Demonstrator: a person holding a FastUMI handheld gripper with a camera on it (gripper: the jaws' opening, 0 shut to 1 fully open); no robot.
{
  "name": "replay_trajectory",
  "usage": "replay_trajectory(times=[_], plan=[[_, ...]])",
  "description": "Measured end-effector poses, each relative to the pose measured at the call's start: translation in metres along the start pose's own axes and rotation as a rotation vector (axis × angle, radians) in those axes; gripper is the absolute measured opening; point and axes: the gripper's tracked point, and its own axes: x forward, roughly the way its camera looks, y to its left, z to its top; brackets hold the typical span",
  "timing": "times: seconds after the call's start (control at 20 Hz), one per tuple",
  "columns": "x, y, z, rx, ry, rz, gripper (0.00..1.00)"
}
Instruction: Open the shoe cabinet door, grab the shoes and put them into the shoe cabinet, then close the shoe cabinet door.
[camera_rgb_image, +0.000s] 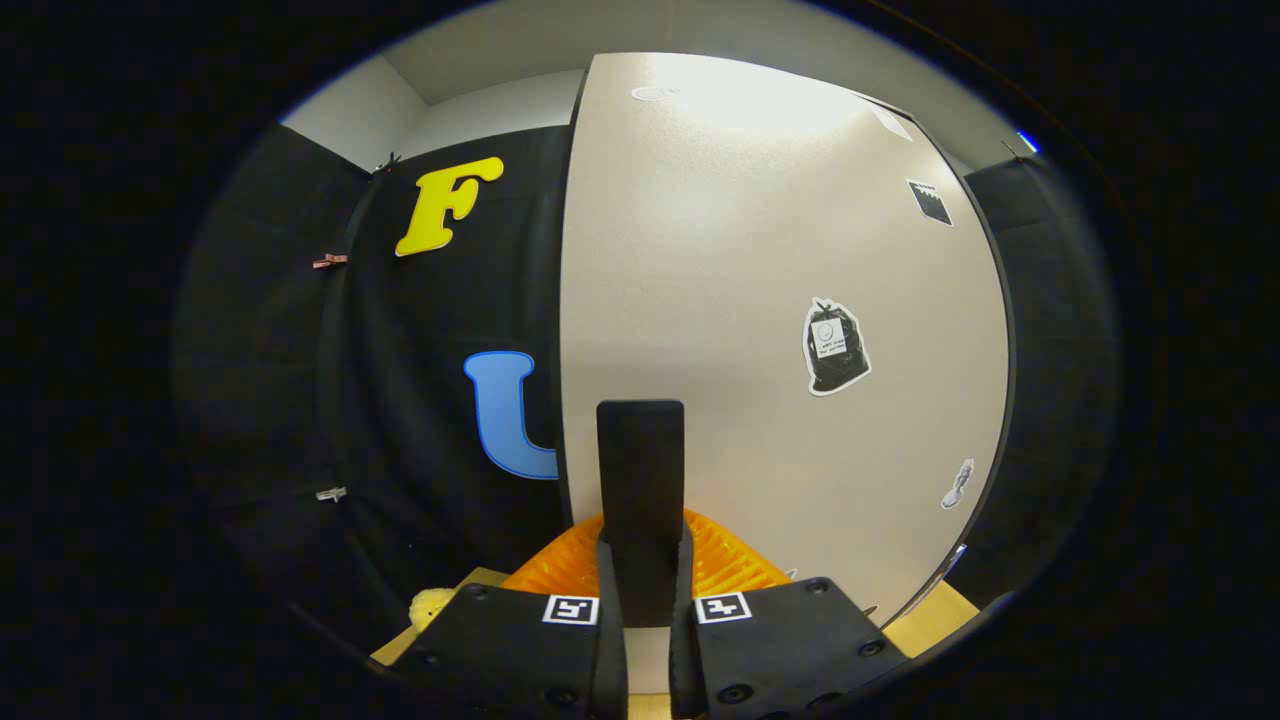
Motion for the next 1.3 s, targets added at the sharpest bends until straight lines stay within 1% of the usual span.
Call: replay_trajectory(times=[0.15,0.35,0.45,0.65,0.8,1.05,1.3], plan=[[-0.03,-0.008,0.002,0.008,-0.001,0.018,0.2],[-0.072,-0.024,0.004,0.018,-0.01,-0.012,0.2],[-0.086,-0.027,0.007,0.041,0.0,-0.005,0.2],[-0.104,-0.037,0.011,0.036,0.005,0.002,0.2],[-0.117,-0.047,0.009,0.036,0.008,-0.009,0.2],[-0.158,-0.093,0.009,0.045,0.008,-0.035,0.19],[-0.179,-0.13,0.006,0.058,0.012,-0.059,0.19]])
